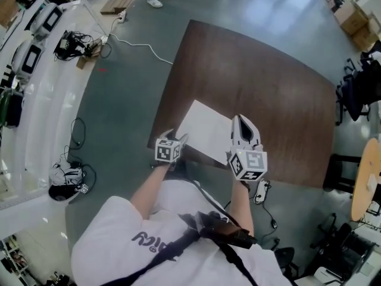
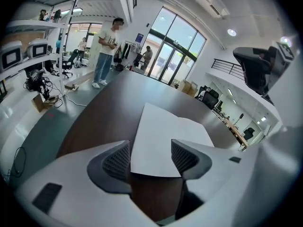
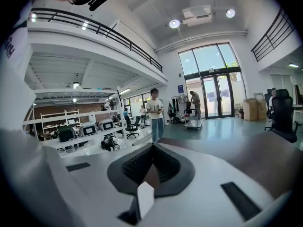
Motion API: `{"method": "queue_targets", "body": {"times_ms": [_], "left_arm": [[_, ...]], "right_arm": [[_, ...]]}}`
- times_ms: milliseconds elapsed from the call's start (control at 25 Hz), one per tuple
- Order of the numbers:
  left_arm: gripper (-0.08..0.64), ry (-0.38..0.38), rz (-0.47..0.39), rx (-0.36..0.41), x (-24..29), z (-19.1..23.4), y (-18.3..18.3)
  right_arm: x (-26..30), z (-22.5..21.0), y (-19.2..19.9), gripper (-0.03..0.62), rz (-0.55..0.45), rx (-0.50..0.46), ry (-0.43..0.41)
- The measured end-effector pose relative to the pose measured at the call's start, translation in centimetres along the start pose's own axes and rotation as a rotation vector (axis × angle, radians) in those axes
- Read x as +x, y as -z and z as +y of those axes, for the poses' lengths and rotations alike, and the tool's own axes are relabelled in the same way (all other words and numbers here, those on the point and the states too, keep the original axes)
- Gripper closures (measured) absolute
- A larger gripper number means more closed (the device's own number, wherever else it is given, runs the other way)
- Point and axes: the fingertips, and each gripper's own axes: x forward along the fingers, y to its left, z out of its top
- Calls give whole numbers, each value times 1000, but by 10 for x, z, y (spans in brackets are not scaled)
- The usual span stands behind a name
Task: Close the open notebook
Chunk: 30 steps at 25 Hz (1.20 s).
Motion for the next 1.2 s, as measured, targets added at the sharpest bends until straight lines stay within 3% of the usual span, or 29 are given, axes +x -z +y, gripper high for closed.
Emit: {"method": "queue_targets", "body": {"times_ms": [360, 640, 920, 1200], "left_arm": [[286, -34, 75, -15, 20, 10, 9], [431, -112, 83, -8, 18, 21, 4], [539, -46, 66, -55, 13, 16, -5], [552, 30, 28, -93, -5, 8, -16]], "right_arm": [[4, 6, 5, 588, 12, -7, 19], [0, -2, -2, 588, 8, -15, 34], [-4, -7, -2, 588, -5, 4, 42], [-10, -1, -11, 588, -40, 24, 37]]}}
